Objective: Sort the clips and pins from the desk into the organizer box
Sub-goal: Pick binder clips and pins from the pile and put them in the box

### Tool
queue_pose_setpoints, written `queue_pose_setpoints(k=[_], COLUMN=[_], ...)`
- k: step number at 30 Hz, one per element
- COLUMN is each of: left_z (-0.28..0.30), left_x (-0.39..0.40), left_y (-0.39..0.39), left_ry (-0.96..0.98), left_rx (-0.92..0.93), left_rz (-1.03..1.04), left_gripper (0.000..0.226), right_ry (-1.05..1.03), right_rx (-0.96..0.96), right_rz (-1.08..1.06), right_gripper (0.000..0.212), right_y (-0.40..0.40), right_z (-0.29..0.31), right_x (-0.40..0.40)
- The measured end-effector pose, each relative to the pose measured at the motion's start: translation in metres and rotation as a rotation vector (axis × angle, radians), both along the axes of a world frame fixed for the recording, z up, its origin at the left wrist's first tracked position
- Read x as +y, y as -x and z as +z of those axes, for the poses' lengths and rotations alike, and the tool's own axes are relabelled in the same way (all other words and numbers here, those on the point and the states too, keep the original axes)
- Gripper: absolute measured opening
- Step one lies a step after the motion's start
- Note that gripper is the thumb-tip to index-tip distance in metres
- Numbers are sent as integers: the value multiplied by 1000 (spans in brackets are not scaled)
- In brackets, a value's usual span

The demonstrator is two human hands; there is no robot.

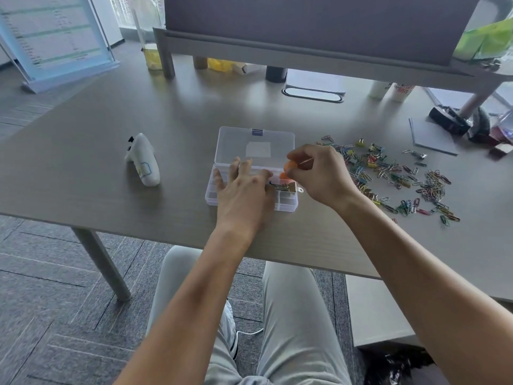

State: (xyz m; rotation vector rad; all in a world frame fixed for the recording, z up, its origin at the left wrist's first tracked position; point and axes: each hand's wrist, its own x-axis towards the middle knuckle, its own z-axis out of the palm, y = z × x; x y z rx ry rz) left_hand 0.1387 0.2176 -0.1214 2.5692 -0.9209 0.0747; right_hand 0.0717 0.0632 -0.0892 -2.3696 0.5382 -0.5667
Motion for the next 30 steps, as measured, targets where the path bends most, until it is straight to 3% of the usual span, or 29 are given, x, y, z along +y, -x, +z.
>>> queue_pose_setpoints(k=[14, 24, 30], left_z=[6, 3, 1], left_x=[2, 10, 19], left_y=[0, -5, -11], left_ry=[24, 83, 85], left_rx=[52, 11, 10], left_rz=[-25, 105, 268], left_gripper=[39, 35, 49], right_ry=[18, 4, 27], right_rx=[0, 3, 24], right_rz=[16, 52, 71], right_gripper=[14, 21, 19], right_y=[-11, -16, -34], right_z=[-2, -4, -1], right_x=[1, 2, 7])
